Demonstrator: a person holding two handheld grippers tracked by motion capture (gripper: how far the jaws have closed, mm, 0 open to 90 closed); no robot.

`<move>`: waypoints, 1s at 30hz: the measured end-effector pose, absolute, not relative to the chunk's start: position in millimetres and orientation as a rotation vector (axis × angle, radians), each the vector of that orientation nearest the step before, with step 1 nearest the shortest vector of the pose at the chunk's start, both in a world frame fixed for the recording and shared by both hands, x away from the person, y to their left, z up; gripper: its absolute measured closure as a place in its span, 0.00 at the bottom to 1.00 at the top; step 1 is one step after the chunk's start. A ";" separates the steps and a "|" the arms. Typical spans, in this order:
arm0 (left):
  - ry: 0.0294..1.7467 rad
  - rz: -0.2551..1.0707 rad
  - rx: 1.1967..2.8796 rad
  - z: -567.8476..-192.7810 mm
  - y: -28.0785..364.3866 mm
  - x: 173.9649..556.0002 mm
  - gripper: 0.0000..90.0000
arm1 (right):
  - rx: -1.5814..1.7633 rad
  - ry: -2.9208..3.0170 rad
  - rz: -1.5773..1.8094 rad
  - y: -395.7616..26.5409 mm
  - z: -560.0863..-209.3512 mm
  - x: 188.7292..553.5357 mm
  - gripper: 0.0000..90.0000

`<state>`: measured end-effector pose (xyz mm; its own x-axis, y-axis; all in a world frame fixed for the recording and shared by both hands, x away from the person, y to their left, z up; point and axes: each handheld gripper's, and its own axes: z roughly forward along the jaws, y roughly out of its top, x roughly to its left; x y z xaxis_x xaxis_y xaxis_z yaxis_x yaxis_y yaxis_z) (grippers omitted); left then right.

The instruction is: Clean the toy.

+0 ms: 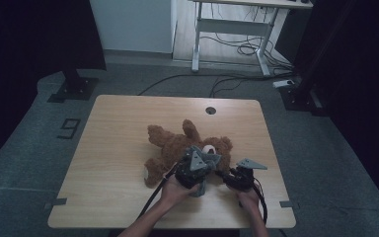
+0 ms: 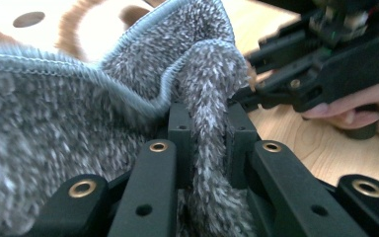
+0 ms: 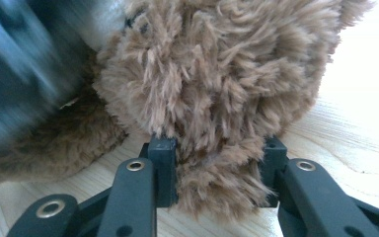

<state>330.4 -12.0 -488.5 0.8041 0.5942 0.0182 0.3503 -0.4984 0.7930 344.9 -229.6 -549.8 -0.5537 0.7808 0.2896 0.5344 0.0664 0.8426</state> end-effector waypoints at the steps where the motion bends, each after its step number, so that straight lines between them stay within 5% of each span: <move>1: 0.700 0.366 2.141 -492.1 -14.7 331.4 0.87 | 1.336 2.101 1.487 -229.9 -549.8 344.9 0.70; 12: 0.761 0.341 2.196 -515.9 0.8 336.2 0.86 | 1.348 2.100 1.511 -230.7 -549.2 345.2 0.70; 30: 0.925 0.355 2.051 -512.5 111.2 324.9 0.87 | 1.324 2.113 1.498 -230.5 -549.1 344.1 0.70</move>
<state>324.9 111.2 -512.5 0.6877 0.7219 -0.0771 0.4849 -0.3776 0.7889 344.1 -230.5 -549.1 -0.5643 0.7712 0.2948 0.5334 0.0680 0.8432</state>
